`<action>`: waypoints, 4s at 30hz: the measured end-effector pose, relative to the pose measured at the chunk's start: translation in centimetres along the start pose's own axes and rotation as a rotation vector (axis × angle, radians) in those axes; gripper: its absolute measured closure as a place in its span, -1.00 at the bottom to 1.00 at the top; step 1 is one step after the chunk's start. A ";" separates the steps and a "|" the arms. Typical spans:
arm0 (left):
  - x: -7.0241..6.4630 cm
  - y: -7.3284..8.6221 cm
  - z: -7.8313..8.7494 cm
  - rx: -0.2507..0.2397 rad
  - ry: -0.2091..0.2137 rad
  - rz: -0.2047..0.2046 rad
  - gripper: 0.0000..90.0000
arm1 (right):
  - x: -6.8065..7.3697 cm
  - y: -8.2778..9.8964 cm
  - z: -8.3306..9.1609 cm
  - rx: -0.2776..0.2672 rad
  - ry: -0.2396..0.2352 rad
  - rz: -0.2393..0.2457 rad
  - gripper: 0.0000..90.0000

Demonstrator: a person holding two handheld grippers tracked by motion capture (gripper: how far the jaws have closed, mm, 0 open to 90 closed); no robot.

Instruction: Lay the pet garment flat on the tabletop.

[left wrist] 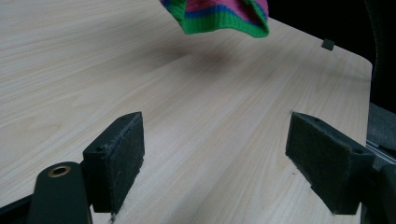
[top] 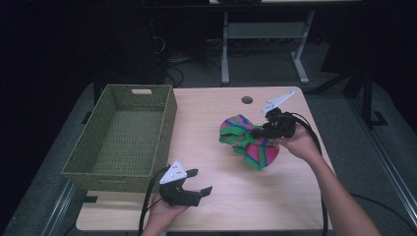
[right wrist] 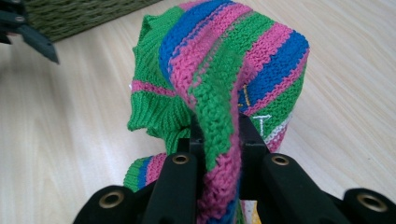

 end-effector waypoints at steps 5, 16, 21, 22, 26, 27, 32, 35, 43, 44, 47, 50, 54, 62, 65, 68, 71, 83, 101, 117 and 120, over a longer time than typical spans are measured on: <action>0.0 -0.1 0.1 -0.009 -0.001 0.001 -0.57 | 1.0 0.2 0.8 -0.007 -0.008 0.024 0.79; -0.3 -0.2 0.3 -0.017 0.000 -0.008 -0.57 | 3.2 1.2 1.5 -0.021 -0.036 0.067 0.79; -0.3 -0.3 0.4 -0.024 -0.002 -0.007 -0.57 | 4.2 1.6 1.5 -0.023 -0.056 0.071 0.79; -0.3 -0.3 0.4 -0.024 -0.002 -0.009 -0.57 | 4.3 1.7 1.4 -0.025 -0.058 0.079 0.79; -0.4 -0.4 0.5 -0.038 -0.003 -0.011 -0.57 | 4.9 2.0 1.4 -0.028 -0.068 0.075 0.79; -0.4 -0.4 0.5 -0.039 -0.002 -0.012 -0.57 | 5.0 2.1 1.4 -0.030 -0.071 0.083 0.79; -0.4 -0.4 0.6 -0.036 -0.001 -0.011 -0.57 | 5.7 2.6 1.1 -0.032 -0.087 0.077 0.79; -0.5 -0.4 0.6 -0.037 -0.002 -0.012 -0.57 | 6.1 2.9 0.8 -0.025 -0.095 0.078 0.79; -0.5 -0.4 0.5 -0.038 0.001 -0.012 -0.58 | 7.3 3.7 -0.3 0.000 -0.126 0.086 0.78; -0.5 -0.4 0.5 -0.036 0.001 -0.014 -0.58 | 7.5 3.8 -0.5 0.001 -0.132 0.084 0.78; -0.5 -0.4 0.6 -0.035 0.001 -0.014 -0.58 | 7.7 4.3 -1.2 0.012 -0.140 0.096 0.78; -0.5 -0.4 0.6 -0.037 0.001 -0.014 -0.58 | 8.1 4.7 -1.9 0.028 -0.157 0.101 0.78; -0.5 -0.4 0.7 -0.038 0.001 -0.011 -0.58 | 8.4 5.0 -2.5 0.038 -0.168 0.112 0.77; -0.5 -0.4 0.6 -0.035 0.003 -0.014 -0.58 | 8.9 5.8 -3.8 0.074 -0.200 0.108 0.75; -0.5 -0.4 0.6 -0.034 0.003 -0.014 -0.58 | 9.1 6.0 -4.2 0.072 -0.207 0.113 0.75; -0.5 -0.4 0.6 -0.036 0.004 -0.013 -0.58 | 9.3 6.1 -4.4 0.075 -0.218 0.100 0.70; -0.5 -0.4 0.6 -0.035 0.005 -0.012 -0.58 | 9.4 6.4 -4.6 0.076 -0.220 0.104 0.62; -0.6 -0.4 0.5 -0.032 0.007 -0.016 -0.58 | 10.0 7.4 -4.6 0.085 -0.246 0.080 0.18; -0.6 -0.4 0.4 -0.033 0.007 -0.013 -0.58 | 10.4 6.9 -1.7 0.027 -0.233 0.101 0.02; -0.5 -0.3 0.4 -0.030 0.007 -0.016 -0.58 | 11.5 6.0 0.8 -0.009 -0.232 0.176 0.38; -0.4 -0.4 0.5 -0.034 0.006 -0.014 -0.58 | 12.0 5.9 0.7 -0.002 -0.238 0.199 0.43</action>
Point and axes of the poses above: each handheld gripper's, and its own axes: z roughly backward along the jaws, y roughly out of its underside, x roughly to its left, the point moved 8 cm from there along -z, roughly forward along the jaws, and after that the axes turned 10 degrees about y, right-handed, at the moved point
